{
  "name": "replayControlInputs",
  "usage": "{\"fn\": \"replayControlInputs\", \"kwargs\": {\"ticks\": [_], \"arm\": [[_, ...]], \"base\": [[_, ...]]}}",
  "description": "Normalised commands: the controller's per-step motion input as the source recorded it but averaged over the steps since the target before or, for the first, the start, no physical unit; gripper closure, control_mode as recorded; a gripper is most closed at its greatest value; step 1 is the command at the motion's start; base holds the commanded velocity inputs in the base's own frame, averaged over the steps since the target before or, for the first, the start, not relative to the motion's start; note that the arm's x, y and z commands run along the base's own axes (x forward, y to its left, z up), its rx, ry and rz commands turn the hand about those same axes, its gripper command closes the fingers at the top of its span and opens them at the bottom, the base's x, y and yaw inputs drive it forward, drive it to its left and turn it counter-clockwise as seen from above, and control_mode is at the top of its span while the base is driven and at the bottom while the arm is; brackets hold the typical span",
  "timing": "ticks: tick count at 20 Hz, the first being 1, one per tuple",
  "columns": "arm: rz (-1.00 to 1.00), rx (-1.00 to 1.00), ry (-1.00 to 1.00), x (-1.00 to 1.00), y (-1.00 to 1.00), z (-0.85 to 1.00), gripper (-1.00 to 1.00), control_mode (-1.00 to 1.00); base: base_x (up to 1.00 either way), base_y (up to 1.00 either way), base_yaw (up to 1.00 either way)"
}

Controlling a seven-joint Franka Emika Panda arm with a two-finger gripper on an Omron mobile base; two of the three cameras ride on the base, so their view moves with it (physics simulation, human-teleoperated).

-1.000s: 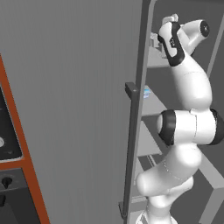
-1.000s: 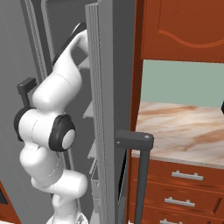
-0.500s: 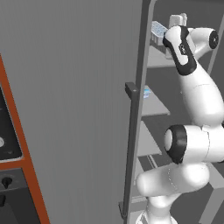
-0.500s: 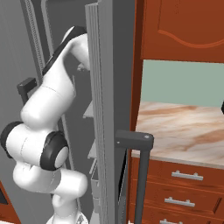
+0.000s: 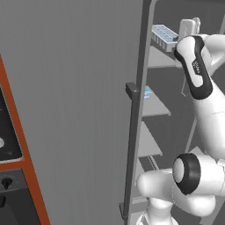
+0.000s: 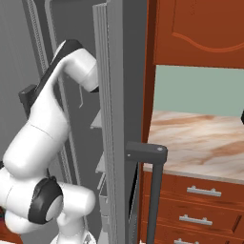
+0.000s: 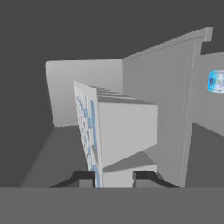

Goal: Open the freezer door, pick up the ice cube tray from the freezer, and place it on the dining counter.

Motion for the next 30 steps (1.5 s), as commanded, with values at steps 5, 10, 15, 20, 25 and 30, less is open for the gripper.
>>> {"fn": "replayControlInputs", "kwargs": {"ticks": [5,10,15,20,25,30], "arm": [[0.0,0.0,0.0,-0.91,0.05,0.0,1.0,-1.0],[0.0,0.0,0.0,-0.98,0.0,0.0,1.0,-1.0],[0.0,0.0,0.02,-0.93,0.02,0.0,1.0,-1.0],[0.0,0.0,0.04,-0.78,0.12,-0.04,1.0,1.0],[0.0,0.0,0.0,0.0,0.0,0.0,1.0,1.0],[0.0,0.0,0.0,0.0,0.0,0.0,1.0,1.0]], "base": [[0.0,0.0,0.0],[0.0,0.0,0.0],[0.0,0.0,0.0],[-0.2,0.01,0.0],[-1.0,0.18,0.11],[-0.96,0.68,0.57]]}}
